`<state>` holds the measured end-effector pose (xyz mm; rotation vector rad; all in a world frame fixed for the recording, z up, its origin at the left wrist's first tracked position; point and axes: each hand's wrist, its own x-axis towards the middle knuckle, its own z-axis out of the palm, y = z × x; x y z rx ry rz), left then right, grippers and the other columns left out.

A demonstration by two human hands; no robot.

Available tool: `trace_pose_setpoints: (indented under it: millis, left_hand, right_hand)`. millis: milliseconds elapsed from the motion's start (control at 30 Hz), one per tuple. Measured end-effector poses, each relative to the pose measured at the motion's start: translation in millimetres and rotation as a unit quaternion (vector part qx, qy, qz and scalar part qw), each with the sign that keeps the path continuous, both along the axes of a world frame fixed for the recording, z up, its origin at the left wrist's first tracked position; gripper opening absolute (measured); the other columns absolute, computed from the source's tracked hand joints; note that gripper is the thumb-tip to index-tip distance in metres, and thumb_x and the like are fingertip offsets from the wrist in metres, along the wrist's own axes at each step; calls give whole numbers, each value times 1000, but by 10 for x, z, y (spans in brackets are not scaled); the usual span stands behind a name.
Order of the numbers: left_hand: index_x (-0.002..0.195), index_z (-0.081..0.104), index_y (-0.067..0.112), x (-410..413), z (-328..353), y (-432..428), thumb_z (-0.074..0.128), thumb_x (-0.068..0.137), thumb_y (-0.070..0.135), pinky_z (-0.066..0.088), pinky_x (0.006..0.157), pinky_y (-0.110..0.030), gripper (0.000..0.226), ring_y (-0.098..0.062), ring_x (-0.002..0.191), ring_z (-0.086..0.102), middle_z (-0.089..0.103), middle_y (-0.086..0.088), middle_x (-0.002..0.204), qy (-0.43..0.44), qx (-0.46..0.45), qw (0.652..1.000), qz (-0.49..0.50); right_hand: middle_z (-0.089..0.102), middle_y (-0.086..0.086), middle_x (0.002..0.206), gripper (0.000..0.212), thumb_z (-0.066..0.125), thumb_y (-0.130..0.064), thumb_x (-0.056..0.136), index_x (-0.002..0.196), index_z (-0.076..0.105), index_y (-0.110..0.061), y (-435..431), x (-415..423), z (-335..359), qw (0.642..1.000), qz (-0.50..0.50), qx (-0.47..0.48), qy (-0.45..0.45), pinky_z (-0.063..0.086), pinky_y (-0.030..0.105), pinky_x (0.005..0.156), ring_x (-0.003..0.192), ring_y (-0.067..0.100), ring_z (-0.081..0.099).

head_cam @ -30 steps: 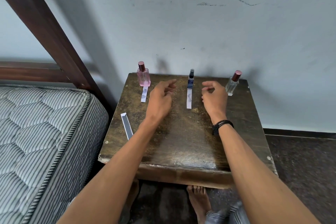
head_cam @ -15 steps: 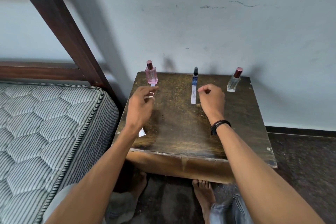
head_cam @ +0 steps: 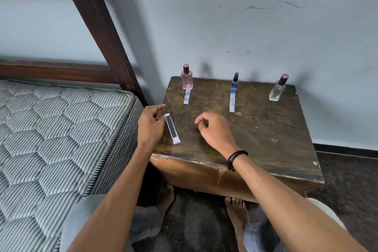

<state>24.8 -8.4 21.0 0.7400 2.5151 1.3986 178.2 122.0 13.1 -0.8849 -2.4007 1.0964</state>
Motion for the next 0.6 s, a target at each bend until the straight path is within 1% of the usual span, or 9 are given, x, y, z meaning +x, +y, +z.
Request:
trace_pose_setpoints:
  millis: [67,133,233,300,367,467,533,600]
  left_hand:
    - [126,68,17,-13,16,-12,69,90,4,43,90,-16,38,-7,111,59,64,2,127,0,-20,1000,-12]
    - [128,67,15,-27,39,-14,70,90,5,42,91,-17,39,-9,114,58,62,0,131,0,-39,999,-24]
    - [131,64,13,-66,60,5,70,90,5,40,92,-17,42,-14,120,59,58,-2,135,-4,-59,997,-48]
    - [134,63,14,-107,61,11,71,90,6,41,95,-20,45,-17,121,58,57,-3,137,-4,-77,995,-69]
    - [137,60,14,-148,50,3,71,90,5,41,100,-24,49,-20,124,55,54,-6,139,-7,-98,991,-95]
    - [141,56,12,-221,47,-27,69,88,-4,41,106,-26,57,-25,129,53,50,-9,143,-7,-126,985,-121]
    - [143,54,13,-268,62,-49,67,87,-7,42,104,-25,61,-26,129,53,48,-9,144,-20,-137,983,-123]
    - [145,53,13,-299,80,-50,69,87,-6,40,99,-24,63,-24,128,54,50,-7,144,-29,-149,981,-123]
  right_hand:
    - [65,-11,97,22,58,-7,94,90,73,-23,-122,21,-25,1000,16,-7,-2,48,20,75,85,2,61]
    - [66,-11,98,22,59,-7,94,91,73,-23,-238,40,-28,1000,23,-15,0,50,19,76,87,3,61]
    - [65,-12,98,21,60,-7,94,92,74,-22,-378,37,-8,999,32,-17,-3,44,14,72,86,2,60]
    - [62,-13,96,18,61,-9,95,93,74,-22,-435,34,-17,999,39,-16,-4,41,12,72,85,2,58]
    - [61,-13,95,15,62,-12,95,95,73,-23,-459,32,-26,999,48,-9,-5,44,18,75,86,3,58]
    - [63,-11,96,12,63,-13,94,97,72,-21,-447,-21,-7,998,58,3,4,49,26,82,88,6,61]
    - [64,-10,96,11,64,-12,94,98,72,-20,-440,-84,23,998,65,13,13,51,27,83,87,7,62]
    - [63,-10,95,12,65,-12,93,100,72,-19,-430,-148,48,997,74,28,13,53,28,82,85,6,62]
